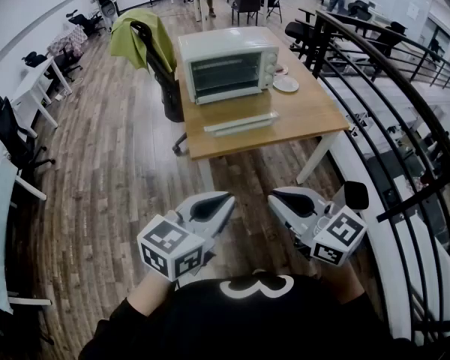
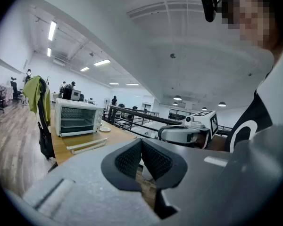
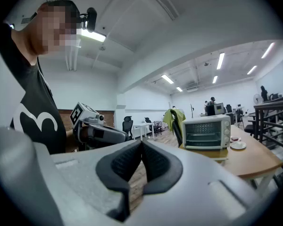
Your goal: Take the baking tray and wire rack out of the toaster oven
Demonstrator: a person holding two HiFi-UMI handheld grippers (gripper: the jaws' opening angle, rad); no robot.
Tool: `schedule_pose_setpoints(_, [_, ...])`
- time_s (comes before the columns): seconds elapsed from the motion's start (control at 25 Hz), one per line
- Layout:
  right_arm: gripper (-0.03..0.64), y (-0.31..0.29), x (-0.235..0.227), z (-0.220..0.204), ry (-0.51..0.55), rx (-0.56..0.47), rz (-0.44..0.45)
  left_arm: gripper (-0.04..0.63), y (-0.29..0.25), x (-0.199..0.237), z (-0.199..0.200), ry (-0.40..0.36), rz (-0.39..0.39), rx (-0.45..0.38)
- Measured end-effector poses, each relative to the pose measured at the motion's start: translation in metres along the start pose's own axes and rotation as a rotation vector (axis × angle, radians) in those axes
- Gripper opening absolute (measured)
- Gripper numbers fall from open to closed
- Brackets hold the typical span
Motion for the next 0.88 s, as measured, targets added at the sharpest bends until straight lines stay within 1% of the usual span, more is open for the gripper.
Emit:
schedule_pose_setpoints(0.28, [0.003, 0.004, 0.010, -0.002, -0.004, -0.003, -0.010, 0.010, 0.006, -0.007, -0.002, -0.009, -0.007, -0.003])
schedule_pose_setpoints(0.48, [0.003, 0.001, -0.001, -0.007, -0.019, 0.019, -0.044, 0.011, -0.005, -0.002, -0.003, 0.004, -0.024, 0.001])
schedule_pose_setpoints(0.68, [0.003, -0.006, -0.033, -0.016, -0.020, 0.056, -0.076, 0.011, -0.031, 0.013, -0.002, 0.011, -0.027, 0.019])
schedule_pose_setpoints(0.88, [0.003, -0.016, -0.094, -0.026, -0.052, 0.060, -0.068, 0.011, -0.083, 0.041, -0.003, 0.028, -0.002, 0.043])
Point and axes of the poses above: the fingertips, and each gripper's own axes: y backward along the fingers, x to its left, z out of its top, the point moved 6 cm from there along y, backward along the fingers, and after that the axes turned 2 degrees about x, right-handed, at the moved point
